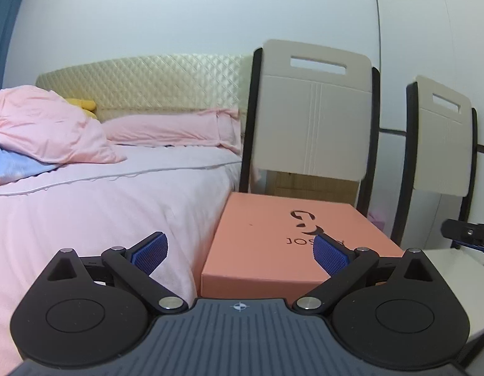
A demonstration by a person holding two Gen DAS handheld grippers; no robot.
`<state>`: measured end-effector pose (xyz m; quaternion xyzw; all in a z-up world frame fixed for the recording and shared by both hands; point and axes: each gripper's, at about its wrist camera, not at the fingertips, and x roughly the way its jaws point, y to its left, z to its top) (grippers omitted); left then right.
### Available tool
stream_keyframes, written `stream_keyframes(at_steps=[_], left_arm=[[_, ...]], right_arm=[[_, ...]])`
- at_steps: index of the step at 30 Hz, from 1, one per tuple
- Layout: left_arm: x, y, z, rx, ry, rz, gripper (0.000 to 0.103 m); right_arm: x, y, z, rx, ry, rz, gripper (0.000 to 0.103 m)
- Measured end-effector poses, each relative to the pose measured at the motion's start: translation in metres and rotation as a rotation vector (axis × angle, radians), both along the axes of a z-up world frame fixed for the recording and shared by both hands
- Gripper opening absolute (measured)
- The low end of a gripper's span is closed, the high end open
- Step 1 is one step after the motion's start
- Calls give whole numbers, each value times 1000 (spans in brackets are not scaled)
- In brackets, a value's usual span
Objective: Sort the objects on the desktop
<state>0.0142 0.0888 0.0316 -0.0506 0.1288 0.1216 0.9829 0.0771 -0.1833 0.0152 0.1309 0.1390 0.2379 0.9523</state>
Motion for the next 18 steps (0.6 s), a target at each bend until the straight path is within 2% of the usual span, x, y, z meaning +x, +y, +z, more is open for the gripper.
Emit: stream_keyframes(at_steps=[8, 10, 16, 18], left_arm=[[1, 3, -14, 13, 23, -32, 101], [2, 4, -16, 20, 30, -26, 101], [8, 6, -19, 46, 51, -1, 102], [8, 5, -19, 56, 51, -4, 102]], right_arm=[[-15, 12, -17, -19, 41, -53, 49], [-16, 19, -20, -32, 43, -54, 53], [-9, 33, -24, -97, 27, -56, 71], [-7, 34, -25, -117, 19, -64, 84]])
